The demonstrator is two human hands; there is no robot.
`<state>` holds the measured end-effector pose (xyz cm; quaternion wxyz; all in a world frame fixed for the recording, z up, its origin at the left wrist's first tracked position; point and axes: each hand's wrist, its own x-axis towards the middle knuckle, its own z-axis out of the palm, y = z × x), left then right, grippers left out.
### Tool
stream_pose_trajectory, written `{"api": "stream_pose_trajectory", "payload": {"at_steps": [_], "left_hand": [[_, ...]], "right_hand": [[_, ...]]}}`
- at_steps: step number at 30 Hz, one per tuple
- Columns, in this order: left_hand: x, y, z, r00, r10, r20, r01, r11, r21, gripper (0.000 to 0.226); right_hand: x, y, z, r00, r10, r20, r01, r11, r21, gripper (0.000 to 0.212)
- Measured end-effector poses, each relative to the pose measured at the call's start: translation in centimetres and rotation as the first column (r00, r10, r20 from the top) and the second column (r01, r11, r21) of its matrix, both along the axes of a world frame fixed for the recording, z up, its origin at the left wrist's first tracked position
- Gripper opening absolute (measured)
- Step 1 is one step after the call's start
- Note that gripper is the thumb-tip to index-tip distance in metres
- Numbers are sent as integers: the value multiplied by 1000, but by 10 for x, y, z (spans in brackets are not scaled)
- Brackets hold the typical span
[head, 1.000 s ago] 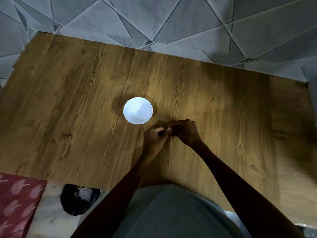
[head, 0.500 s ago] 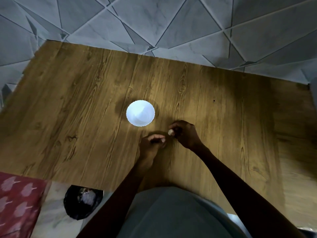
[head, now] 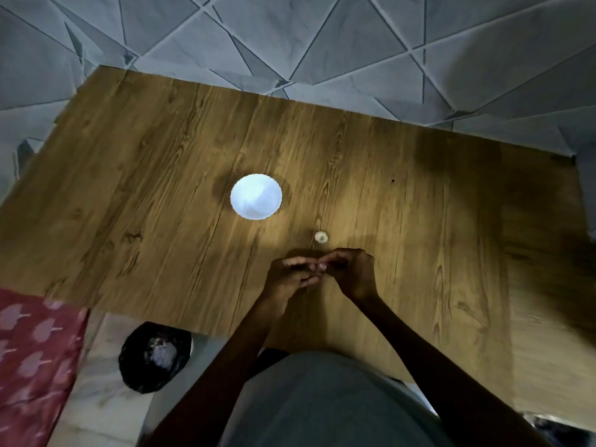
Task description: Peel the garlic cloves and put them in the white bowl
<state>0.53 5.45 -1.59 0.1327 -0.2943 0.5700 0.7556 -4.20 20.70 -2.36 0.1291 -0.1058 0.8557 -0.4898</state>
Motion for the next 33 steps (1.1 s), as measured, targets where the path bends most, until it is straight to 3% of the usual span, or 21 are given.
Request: {"api": "stream_pose_trajectory", "payload": {"at_steps": [1, 2, 4, 6, 8, 15, 21, 28, 33], "left_hand": [[2, 0, -7, 996, -63, -56, 50, 976, -212, 18], [5, -1, -14, 983, -154, -102, 91, 885, -456, 19], [9, -7, -25, 939, -321, -121, 95, 584, -806, 34], [12, -13, -36, 888, -458, -37, 119, 308, -944, 56], [15, -20, -45, 840, -536, 89, 212, 173, -962, 73], [29, -24, -53, 811, -581, 73, 201, 160, -967, 75], [30, -28, -60, 790, -609, 66, 190, 141, -971, 74], [28, -28, -60, 788, -609, 90, 220, 141, -965, 78], [27, -26, -53, 802, -592, 82, 232, 182, -956, 79]], "right_hand": [[2, 2, -2, 1000, -1, -22, 2, 998, 58, 13], [5, 3, -4, 999, 6, -46, -1, 993, 116, 14], [11, 6, -7, 997, 33, -72, -17, 976, 216, 14], [15, 9, -10, 993, 73, -90, -41, 949, 313, 10], [16, 10, -10, 984, 126, -130, -67, 921, 384, 9], [24, 6, -8, 948, 186, -260, -14, 837, 546, 14], [29, -5, -5, 943, 157, -292, 52, 801, 597, 27], [20, -11, -1, 995, 39, -97, 32, 772, 635, 20], [8, -14, 4, 999, 48, -8, -30, 736, 676, 21]]}}
